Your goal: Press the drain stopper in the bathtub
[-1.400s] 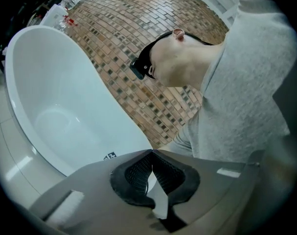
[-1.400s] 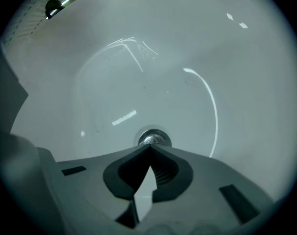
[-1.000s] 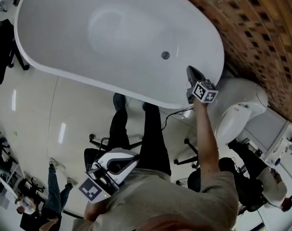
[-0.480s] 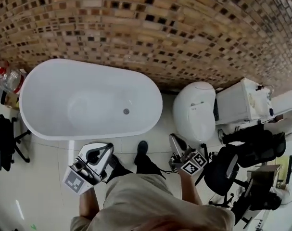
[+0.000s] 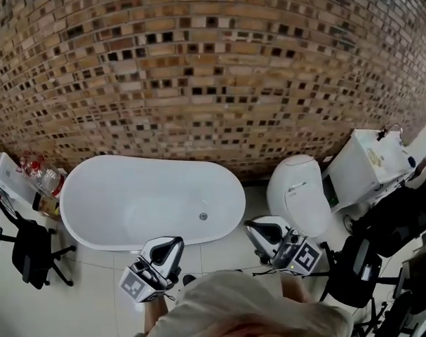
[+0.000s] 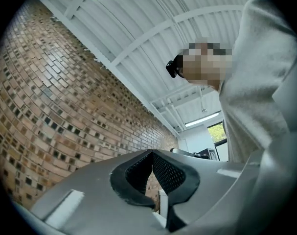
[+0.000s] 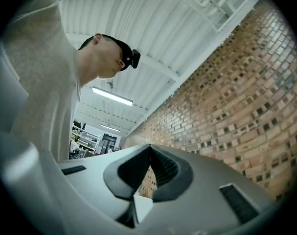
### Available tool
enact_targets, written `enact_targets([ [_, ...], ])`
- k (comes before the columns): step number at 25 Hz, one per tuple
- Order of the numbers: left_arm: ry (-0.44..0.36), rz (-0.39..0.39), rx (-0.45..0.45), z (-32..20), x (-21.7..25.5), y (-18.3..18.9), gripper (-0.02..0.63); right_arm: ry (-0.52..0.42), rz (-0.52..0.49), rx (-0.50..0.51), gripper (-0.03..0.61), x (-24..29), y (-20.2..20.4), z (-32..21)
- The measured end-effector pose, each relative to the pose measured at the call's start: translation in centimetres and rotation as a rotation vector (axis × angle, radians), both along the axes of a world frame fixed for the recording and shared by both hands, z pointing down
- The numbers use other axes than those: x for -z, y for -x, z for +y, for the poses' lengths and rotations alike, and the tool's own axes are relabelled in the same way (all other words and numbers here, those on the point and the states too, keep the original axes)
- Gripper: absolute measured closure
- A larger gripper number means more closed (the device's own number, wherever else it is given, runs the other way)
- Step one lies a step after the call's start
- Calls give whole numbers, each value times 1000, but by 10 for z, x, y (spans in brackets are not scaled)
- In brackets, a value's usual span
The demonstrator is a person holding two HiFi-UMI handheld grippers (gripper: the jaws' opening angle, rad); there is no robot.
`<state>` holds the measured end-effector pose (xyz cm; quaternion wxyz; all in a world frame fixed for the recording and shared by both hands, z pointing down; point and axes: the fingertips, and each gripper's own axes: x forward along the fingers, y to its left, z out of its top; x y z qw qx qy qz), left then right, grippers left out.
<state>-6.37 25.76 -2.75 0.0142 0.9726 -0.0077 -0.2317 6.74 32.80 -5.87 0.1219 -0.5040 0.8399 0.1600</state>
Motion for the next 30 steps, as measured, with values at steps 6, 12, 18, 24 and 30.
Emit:
enact_targets([
  [6, -49, 30, -13, 28, 30, -25, 620, -117, -70, 52, 578, 31, -19, 35],
  [12, -94, 45, -94, 39, 51, -41, 620, -117, -25, 30, 578, 30, -9, 51],
  [18, -126, 45, -151, 49, 58, -55, 620, -118, -35, -16, 578, 26, -21, 65],
  [24, -131, 45, -170, 53, 59, -59, 620, -124, -1, -25, 578, 27, -15, 62],
  [30, -127, 42, -140, 48, 54, -54, 620, -111, 59, -8, 578, 26, -3, 51],
])
